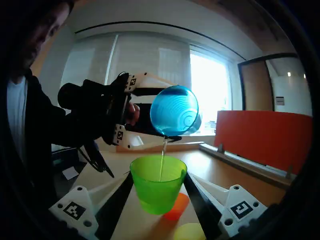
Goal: Pour water
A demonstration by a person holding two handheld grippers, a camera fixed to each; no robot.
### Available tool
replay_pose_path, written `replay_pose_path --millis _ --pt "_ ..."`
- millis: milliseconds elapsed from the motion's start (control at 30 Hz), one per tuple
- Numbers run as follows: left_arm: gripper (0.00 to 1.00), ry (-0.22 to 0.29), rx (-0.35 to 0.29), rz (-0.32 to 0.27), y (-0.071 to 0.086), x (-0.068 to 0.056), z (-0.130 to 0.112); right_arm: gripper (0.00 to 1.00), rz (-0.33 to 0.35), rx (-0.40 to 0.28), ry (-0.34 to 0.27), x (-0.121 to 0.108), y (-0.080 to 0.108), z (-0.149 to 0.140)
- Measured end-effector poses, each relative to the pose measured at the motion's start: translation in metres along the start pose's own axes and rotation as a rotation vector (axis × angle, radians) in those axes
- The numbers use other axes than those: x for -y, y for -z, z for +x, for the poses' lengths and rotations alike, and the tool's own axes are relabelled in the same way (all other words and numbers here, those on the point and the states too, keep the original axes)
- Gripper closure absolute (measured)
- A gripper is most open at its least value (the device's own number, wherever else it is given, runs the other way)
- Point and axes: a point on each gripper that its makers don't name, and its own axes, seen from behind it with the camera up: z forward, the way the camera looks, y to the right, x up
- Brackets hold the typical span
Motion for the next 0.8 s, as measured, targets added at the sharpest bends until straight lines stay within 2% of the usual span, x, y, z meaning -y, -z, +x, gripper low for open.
replay_pose_path --millis 800 --pt "0.15 -0.046 0.006 0.011 0.0021 0.0029 0.0027 0.10 0.000 0.005 0.003 -0.0002 -0.0016 -0.0003"
